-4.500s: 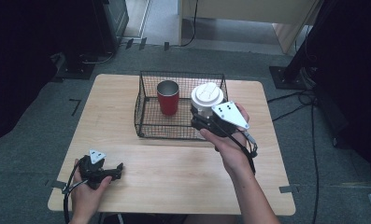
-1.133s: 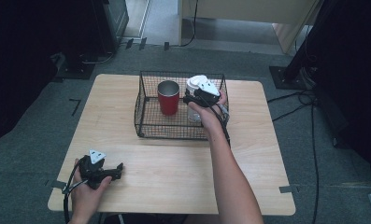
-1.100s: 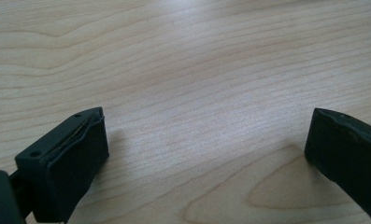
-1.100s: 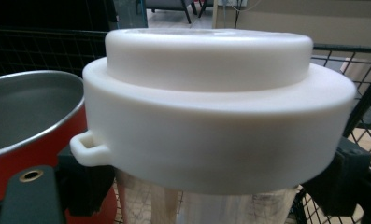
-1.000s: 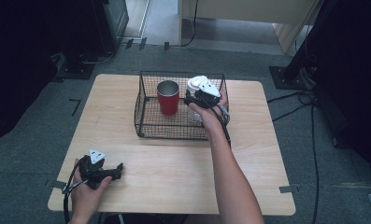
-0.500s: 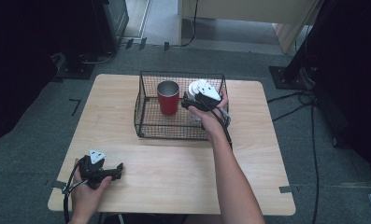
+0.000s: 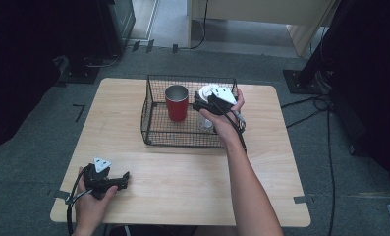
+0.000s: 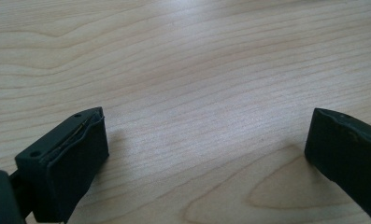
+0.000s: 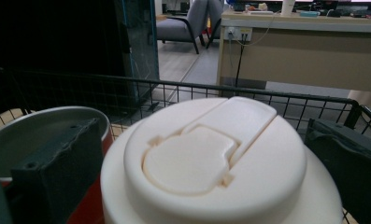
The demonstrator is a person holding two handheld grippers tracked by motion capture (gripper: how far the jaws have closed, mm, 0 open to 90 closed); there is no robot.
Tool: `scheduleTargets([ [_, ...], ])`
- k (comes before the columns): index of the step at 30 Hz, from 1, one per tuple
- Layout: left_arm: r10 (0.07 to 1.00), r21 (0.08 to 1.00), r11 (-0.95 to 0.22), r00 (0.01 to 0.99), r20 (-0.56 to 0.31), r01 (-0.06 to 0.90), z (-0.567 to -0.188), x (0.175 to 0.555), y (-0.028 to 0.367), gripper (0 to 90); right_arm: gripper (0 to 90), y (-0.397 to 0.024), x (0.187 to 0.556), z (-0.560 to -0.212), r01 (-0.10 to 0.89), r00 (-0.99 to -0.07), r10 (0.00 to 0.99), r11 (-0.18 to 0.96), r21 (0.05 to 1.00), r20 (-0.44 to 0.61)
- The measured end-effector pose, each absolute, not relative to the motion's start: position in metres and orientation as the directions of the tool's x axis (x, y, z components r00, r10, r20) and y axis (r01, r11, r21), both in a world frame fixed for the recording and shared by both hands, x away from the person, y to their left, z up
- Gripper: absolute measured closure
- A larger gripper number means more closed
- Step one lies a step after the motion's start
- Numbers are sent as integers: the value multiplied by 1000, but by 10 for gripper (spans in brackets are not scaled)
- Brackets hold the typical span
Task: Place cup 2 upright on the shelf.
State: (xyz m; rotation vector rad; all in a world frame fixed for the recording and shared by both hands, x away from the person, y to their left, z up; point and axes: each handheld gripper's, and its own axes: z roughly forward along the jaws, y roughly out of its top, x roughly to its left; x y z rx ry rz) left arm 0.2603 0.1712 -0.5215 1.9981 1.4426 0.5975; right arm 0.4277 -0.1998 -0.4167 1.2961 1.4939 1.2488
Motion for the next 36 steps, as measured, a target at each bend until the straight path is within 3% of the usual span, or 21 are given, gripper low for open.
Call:
scheduleTargets([
  [9,951,693,-233,309,15,682,-521,260,171,1,7,-203,419,-408,244,-186,980,-31,969,78],
  [25,951,692,-233,309,15,683,-521,260,171,1,6,-226,387,-385,221,-187,982,5,975,37],
  [36,951,693,-232,308,14,683,-521,260,171,1,6,-243,354,-384,219,-249,968,44,975,13],
])
